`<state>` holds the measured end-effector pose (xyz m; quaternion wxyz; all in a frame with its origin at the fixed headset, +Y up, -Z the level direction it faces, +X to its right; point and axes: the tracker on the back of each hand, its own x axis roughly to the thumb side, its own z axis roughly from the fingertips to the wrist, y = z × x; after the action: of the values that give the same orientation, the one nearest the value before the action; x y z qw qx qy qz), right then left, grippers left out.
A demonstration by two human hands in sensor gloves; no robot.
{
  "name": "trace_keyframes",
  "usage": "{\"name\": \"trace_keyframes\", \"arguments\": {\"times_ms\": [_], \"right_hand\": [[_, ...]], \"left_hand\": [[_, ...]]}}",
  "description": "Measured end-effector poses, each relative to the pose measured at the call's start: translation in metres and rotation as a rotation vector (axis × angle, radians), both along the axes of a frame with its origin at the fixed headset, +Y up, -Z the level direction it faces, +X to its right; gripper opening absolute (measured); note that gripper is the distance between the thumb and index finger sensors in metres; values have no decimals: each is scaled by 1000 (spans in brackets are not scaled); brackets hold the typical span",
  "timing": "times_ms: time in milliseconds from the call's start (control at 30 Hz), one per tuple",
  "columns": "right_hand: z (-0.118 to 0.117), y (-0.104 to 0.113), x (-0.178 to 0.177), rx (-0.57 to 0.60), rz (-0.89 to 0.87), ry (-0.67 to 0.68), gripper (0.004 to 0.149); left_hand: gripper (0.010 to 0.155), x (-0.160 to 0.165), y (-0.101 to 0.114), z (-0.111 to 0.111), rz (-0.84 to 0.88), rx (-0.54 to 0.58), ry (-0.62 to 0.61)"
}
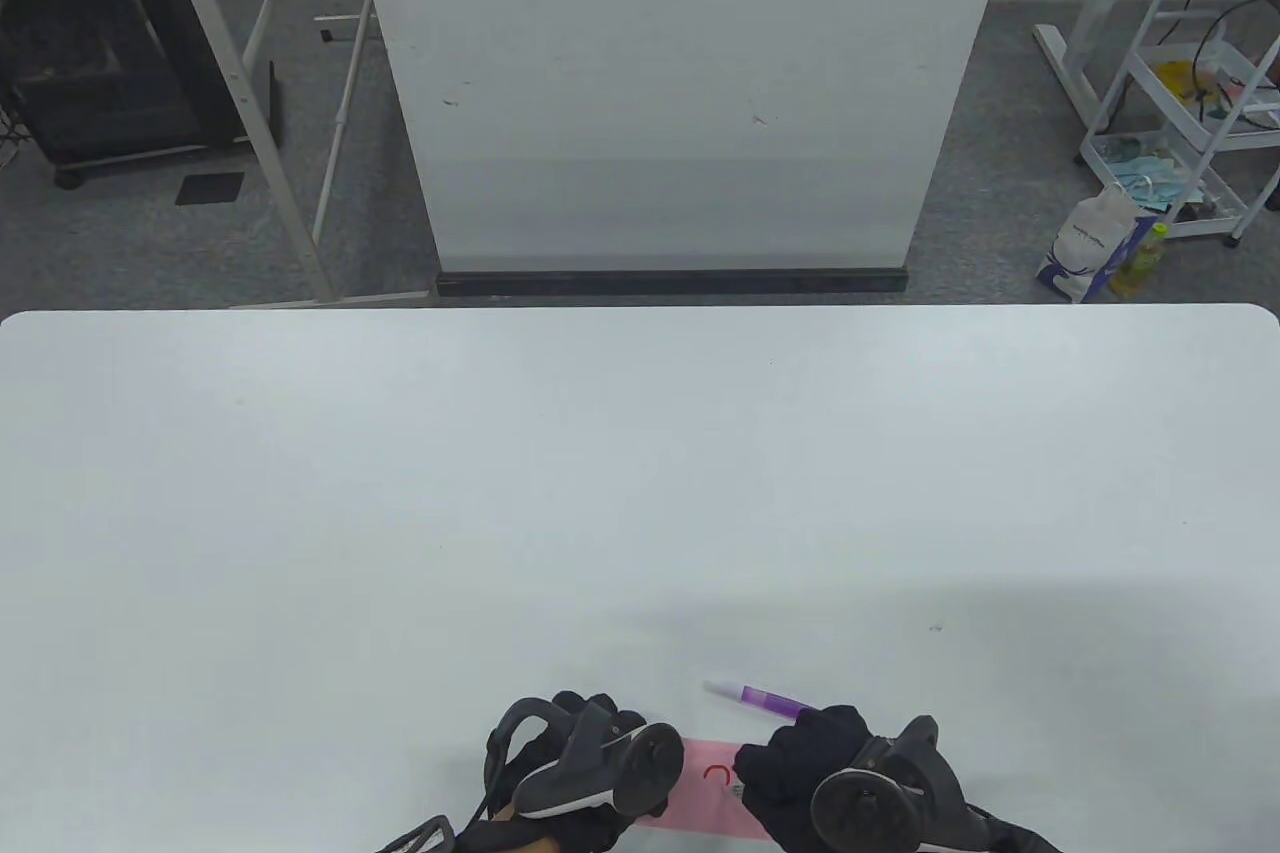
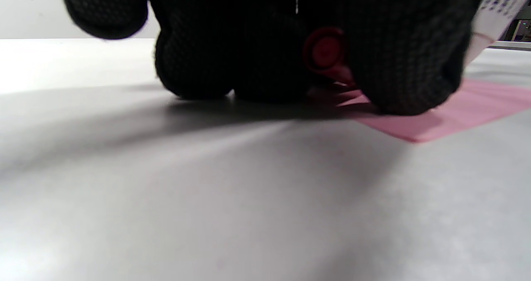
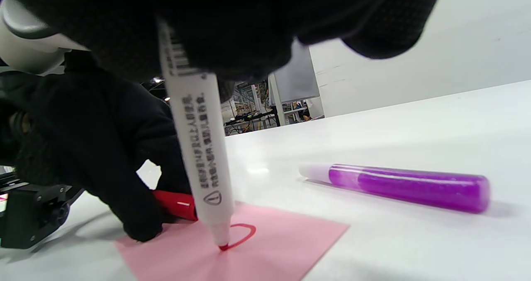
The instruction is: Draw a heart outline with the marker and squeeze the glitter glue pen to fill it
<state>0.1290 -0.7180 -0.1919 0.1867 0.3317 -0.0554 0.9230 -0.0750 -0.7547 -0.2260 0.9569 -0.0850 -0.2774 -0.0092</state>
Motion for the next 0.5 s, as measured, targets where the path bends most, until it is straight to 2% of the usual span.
{"name": "trace_keyframes", "arguments": {"times_ms": [500], "right_hand": [[4,-5,-7,-24,-35,56,36]], "left_hand": [[54,0,0,0,2,1,1]]}}
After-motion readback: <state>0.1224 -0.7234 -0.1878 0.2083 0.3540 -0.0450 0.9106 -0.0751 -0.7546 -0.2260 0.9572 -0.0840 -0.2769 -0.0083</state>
